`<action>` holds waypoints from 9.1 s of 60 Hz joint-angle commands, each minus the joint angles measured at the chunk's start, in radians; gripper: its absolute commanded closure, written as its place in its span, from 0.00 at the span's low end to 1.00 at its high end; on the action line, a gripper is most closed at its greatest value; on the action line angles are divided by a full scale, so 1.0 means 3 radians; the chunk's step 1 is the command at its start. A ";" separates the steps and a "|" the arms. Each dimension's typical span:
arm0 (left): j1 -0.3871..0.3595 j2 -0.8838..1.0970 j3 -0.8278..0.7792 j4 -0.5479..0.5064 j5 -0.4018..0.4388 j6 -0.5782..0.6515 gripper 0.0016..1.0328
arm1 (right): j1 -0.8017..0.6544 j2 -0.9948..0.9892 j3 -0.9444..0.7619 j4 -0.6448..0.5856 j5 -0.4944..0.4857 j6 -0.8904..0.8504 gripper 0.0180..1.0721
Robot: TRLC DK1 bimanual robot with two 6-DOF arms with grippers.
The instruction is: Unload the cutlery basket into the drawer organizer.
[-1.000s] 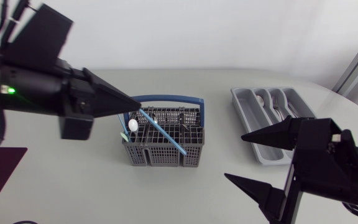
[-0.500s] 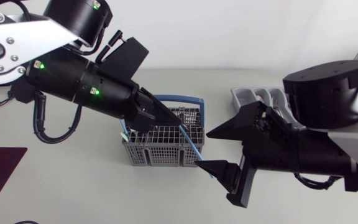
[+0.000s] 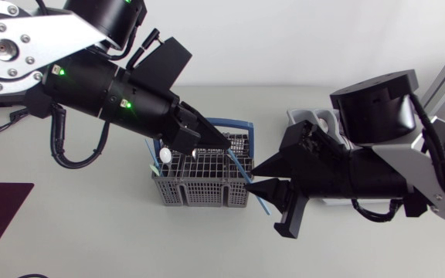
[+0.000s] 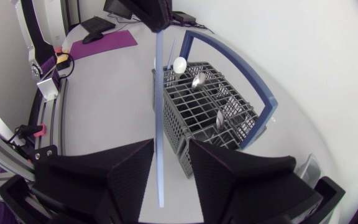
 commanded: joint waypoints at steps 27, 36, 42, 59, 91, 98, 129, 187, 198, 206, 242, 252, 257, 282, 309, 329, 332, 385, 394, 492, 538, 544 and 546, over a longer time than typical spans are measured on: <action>0.0261 0.0067 0.0240 0.0029 0.0051 -0.0009 0.33 | -0.0002 0.0025 -0.0002 -0.0028 -0.0115 -0.0075 0.95; 0.0460 -0.0030 0.0327 0.0054 0.0051 -0.0065 0.18 | -0.0002 -0.0073 -0.0033 -0.0135 -0.0105 -0.0085 0.95; 0.0629 -0.0112 0.0373 0.0054 0.0046 -0.0060 0.15 | -0.0033 -0.0134 -0.0043 -0.0217 -0.0094 -0.0085 0.95; 0.1289 -0.0358 0.0112 -0.0304 -0.0210 0.0564 0.14 | -0.0662 -0.0267 -0.0017 -0.0381 -0.0130 -0.0101 0.95; 0.1534 -0.0260 -0.0455 -0.0452 -0.0588 0.1111 0.14 | -0.2088 0.0991 0.0622 -0.0370 0.0044 0.0196 0.95; 0.1565 -0.0255 -0.0547 -0.0421 -0.0588 0.1352 0.14 | -0.2119 0.1369 0.0750 -0.0237 0.0371 0.0380 0.95; 0.1616 -0.0245 -0.0808 -0.0217 -0.0491 0.1761 0.14 | -0.2160 0.2781 0.1629 -0.0191 0.0954 0.0891 0.76; 0.1575 0.0271 -0.0394 -0.0023 -0.0399 0.1065 0.33 | -0.0938 0.0838 0.0499 -0.0350 0.0903 0.0851 0.06; 0.1560 0.0297 -0.0379 -0.0018 -0.0399 0.0968 0.41 | -0.0677 0.0715 0.0494 -0.0457 0.0964 0.0917 0.06; 0.1529 0.0297 -0.0379 -0.0018 -0.0399 0.0932 0.43 | -0.0534 0.0669 0.0509 -0.0524 0.0944 0.0835 0.06; 0.1447 0.0333 -0.0348 -0.0048 -0.0404 0.0840 0.75 | 0.0029 0.0490 0.0463 -0.0544 0.0918 0.0697 0.06; 0.1452 0.0348 -0.0338 -0.0058 -0.0404 0.0815 0.83 | 0.0121 0.0485 0.0484 -0.0549 0.0938 0.0697 0.06; 0.1457 0.0348 -0.0338 -0.0058 -0.0404 0.0794 0.85 | 0.0161 0.0475 0.0489 -0.0549 0.0938 0.0682 0.06; 0.1467 0.0021 -0.0297 -0.0196 -0.0404 0.0794 0.86 | 0.0417 0.0429 0.0499 -0.0473 0.0949 0.0615 0.06; 0.1345 -0.0654 -0.0056 -0.0467 -0.0604 0.0789 0.86 | 0.0719 0.0439 0.0535 -0.0314 0.0928 0.0493 0.06; 0.1304 -0.0915 0.0281 -0.0600 -0.0706 0.0733 0.86 | 0.0780 0.0250 0.0443 -0.0007 0.0862 0.0401 0.06; 0.1309 -0.0946 0.0353 -0.0621 -0.0706 0.0697 0.86 | 0.0780 0.0193 0.0412 0.0018 0.0841 0.0390 0.06; 0.0706 0.0041 0.0388 -0.0779 0.0531 0.0227 0.86 | 0.0315 -0.0032 0.0136 0.0187 0.0248 0.0314 0.10; 0.0537 0.0128 0.0424 -0.0713 0.0547 0.0150 0.86 | 0.0243 0.0137 0.0152 0.0259 0.0187 0.0319 0.13; 0.1048 -0.0654 -0.0046 -0.0467 -0.0471 0.1485 0.07 | -0.0856 -0.0190 0.0003 -0.0360 0.0069 0.0309 0.95; 0.0859 -0.1181 -0.1325 -0.0069 -0.1136 0.3719 0.07 | -0.2140 0.2039 0.0913 0.0085 0.0708 0.0626 0.94; 0.0844 -0.1201 -0.1437 0.0003 -0.1141 0.3893 0.07 | -0.2160 0.2331 0.1108 0.0069 0.0724 0.0677 0.94; 0.0823 -0.1232 -0.1514 0.0075 -0.1187 0.4000 0.07 | -0.2165 0.2423 0.1169 0.0064 0.0724 0.0697 0.93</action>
